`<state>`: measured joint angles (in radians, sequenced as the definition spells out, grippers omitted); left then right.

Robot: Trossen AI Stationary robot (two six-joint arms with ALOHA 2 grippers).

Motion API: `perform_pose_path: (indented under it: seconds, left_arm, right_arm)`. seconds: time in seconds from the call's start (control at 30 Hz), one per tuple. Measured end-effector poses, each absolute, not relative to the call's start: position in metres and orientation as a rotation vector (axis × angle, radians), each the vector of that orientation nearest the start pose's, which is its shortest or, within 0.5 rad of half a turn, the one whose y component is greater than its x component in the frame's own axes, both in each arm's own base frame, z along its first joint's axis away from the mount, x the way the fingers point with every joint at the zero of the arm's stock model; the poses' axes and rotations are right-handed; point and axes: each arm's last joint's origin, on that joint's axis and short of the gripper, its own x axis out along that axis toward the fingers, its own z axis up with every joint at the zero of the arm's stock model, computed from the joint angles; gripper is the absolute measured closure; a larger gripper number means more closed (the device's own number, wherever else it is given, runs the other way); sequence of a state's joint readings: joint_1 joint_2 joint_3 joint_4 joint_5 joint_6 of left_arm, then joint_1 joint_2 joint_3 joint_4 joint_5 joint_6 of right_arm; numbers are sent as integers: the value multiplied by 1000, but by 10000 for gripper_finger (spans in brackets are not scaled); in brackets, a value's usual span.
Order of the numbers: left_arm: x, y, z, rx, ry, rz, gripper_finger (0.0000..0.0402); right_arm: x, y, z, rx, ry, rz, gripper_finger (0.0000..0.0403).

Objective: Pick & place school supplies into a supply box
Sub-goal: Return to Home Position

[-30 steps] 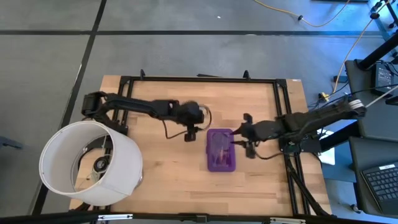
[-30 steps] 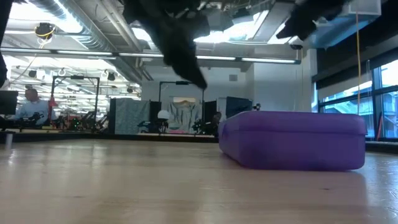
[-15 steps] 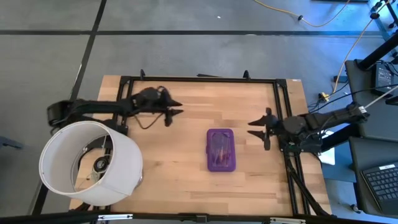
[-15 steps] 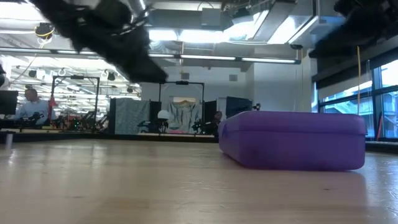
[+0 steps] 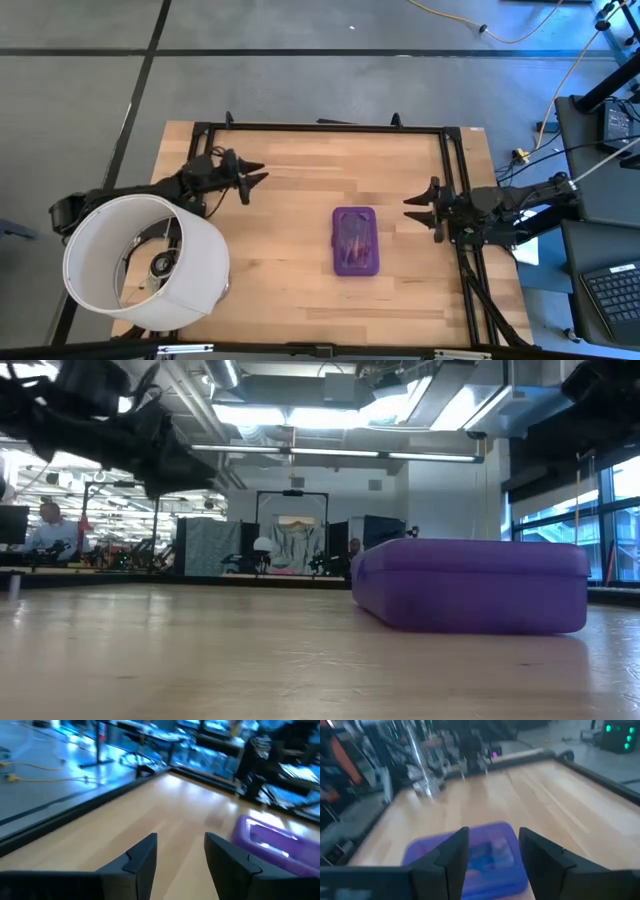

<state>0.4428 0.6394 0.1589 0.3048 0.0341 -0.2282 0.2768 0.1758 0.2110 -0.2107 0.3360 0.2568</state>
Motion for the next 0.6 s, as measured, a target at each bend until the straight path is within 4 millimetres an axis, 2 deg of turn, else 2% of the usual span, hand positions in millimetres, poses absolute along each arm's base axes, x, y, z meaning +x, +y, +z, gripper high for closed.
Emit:
perform_pose_path:
  seconds: [0.2, 0.43, 0.6]
  left_arm:
    - [123, 53, 168, -282, 83, 434, 245]
    - [114, 49, 161, -290, 38, 467, 245]
    - [107, 47, 154, -318, 78, 512, 245]
  right_arm:
    - [87, 15, 193, 224, 90, -49, 227]
    - [83, 16, 195, 212, 55, 5, 227]
    - [83, 16, 194, 209, 69, 2, 227]
